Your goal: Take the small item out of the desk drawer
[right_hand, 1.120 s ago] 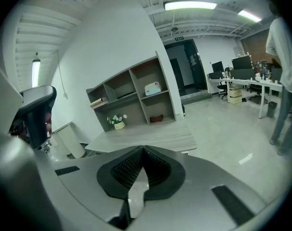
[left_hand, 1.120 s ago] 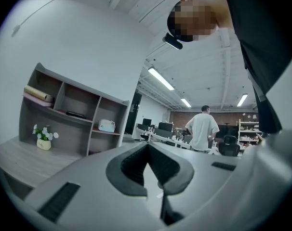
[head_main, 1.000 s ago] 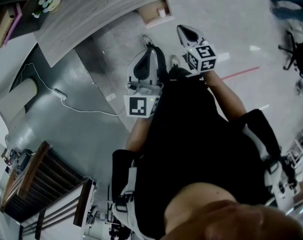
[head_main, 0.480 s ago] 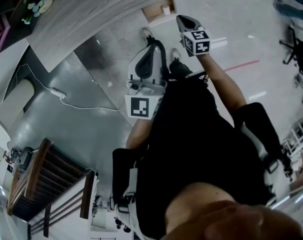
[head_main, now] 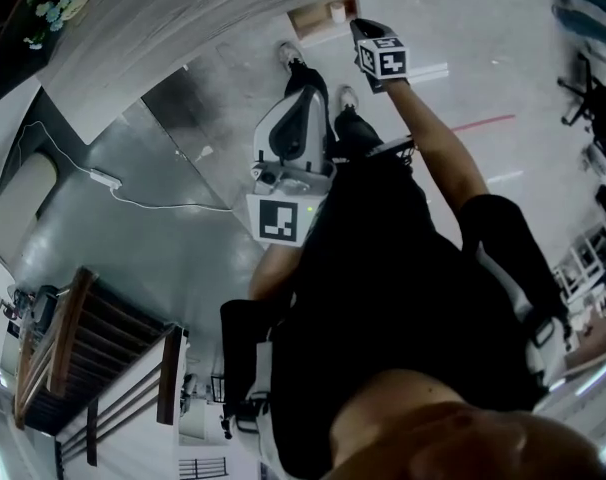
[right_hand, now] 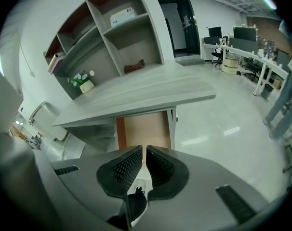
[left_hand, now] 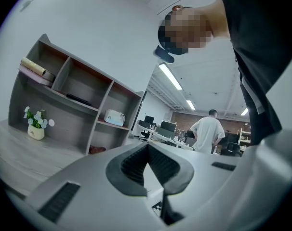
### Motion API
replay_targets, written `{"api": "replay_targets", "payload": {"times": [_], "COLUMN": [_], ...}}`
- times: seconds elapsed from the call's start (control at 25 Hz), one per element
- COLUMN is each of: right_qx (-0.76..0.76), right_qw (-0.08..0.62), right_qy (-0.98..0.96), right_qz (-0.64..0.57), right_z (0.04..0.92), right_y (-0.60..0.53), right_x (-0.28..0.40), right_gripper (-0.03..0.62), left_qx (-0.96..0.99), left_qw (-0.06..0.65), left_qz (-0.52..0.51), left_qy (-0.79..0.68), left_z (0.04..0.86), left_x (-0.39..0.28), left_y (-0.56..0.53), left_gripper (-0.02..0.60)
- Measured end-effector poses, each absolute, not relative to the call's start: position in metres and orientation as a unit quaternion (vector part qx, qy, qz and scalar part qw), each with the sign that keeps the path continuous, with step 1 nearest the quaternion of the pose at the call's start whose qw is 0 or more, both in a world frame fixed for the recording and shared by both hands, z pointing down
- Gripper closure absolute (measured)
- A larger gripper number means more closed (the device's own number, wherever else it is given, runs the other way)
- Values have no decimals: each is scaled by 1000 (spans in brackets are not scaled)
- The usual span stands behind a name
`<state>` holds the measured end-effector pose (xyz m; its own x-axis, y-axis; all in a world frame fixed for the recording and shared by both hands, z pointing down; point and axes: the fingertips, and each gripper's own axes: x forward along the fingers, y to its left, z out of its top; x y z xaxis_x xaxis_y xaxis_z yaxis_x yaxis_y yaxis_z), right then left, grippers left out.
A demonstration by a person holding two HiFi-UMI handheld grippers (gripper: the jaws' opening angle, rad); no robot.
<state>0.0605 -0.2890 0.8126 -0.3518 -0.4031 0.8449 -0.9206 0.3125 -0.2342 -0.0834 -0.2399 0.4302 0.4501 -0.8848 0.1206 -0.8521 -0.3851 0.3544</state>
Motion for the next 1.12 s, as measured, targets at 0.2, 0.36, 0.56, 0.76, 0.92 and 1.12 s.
{"api": "replay_targets", "payload": {"times": [0.2,0.36,0.56,0.76,0.92,1.12], "right_qx": [455,450,447,442,445,446], "right_qw": [378,400,431,453,468,471], "right_qy": [-712,-701,-684,-675,-664,-655], "right_qz": [380,382,383,379,376,388], "right_z": [852,879,911,935,952,964], "right_y": [-293,-297,-300,-301,-303,-301], "right_x": [63,62,66,66,66,60], "right_gripper": [518,501,474,462,454,453], "left_qx": [831,830,828,824,818,815], "left_qw": [194,200,208,216,226,233], "left_qz": [-39,-41,-40,-36,-33,-31], "left_qy": [-520,-519,-519,-523,-528,-530], "left_z": [441,445,453,463,474,481], "left_x": [-87,-87,-86,-88,-91,-92], "left_y": [-245,-251,-254,-253,-252,-252], "left_gripper": [583,583,583,583,583,583]}}
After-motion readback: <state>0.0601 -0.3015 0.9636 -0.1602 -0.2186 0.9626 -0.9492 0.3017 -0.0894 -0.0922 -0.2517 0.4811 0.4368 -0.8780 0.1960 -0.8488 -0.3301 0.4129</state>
